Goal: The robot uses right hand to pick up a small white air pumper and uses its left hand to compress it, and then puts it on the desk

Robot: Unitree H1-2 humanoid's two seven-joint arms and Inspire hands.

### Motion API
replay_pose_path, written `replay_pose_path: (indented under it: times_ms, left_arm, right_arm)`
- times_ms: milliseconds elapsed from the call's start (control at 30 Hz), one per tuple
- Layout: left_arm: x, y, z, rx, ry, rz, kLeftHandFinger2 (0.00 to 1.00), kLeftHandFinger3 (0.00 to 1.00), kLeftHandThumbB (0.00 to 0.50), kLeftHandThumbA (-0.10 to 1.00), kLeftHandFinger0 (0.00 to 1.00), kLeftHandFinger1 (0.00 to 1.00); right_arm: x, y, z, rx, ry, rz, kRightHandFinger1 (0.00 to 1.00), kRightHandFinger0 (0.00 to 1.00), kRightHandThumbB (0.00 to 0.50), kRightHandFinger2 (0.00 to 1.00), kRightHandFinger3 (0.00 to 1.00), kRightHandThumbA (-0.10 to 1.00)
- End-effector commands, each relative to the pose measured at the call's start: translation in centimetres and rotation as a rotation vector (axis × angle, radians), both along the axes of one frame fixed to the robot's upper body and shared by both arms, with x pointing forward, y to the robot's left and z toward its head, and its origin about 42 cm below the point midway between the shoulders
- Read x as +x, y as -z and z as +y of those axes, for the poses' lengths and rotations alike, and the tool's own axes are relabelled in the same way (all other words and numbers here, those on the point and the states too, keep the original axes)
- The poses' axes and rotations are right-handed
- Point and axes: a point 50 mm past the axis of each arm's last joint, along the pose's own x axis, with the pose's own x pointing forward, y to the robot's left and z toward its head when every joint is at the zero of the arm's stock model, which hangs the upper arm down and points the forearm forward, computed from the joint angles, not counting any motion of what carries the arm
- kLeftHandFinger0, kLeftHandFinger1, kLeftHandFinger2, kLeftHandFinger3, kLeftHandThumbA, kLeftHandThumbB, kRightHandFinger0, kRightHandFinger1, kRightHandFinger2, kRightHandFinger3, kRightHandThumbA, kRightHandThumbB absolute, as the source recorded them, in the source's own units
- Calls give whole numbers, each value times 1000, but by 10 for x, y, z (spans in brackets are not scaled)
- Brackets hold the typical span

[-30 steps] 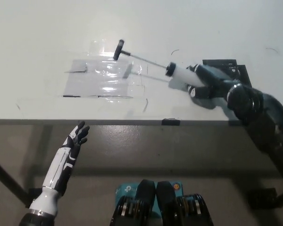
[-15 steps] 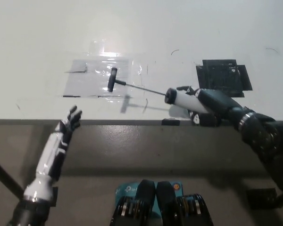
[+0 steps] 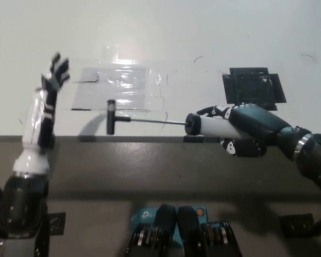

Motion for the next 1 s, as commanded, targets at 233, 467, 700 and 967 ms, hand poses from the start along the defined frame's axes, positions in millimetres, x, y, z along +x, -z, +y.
replay_pose_path:
  times_ms: [233, 467, 700, 967]
  left_arm:
    - [-13, -35, -55, -37, 78, -84, 1000, 1000, 332, 1000, 1000, 1000]
    - [-36, -32, -73, -39, 105, -87, 1000, 1000, 340, 1000, 1000, 1000]
    - [-54, -28, -73, -31, 126, -86, 1000, 1000, 317, 1000, 1000, 1000]
    - [-52, -28, -81, -38, 147, -90, 1000, 1000, 308, 1000, 1000, 1000]
  right_arm:
    - [-11, -18, -5, -18, 4, 80, 529, 89, 126, 786, 882, -100]
    - [-8, -19, -3, -24, 15, 90, 506, 74, 124, 776, 867, -100]
    - [-6, -18, -5, -33, 22, 80, 495, 63, 122, 775, 867, -100]
    - [-4, -24, 4, -22, 4, 77, 480, 33, 116, 780, 888, -100]
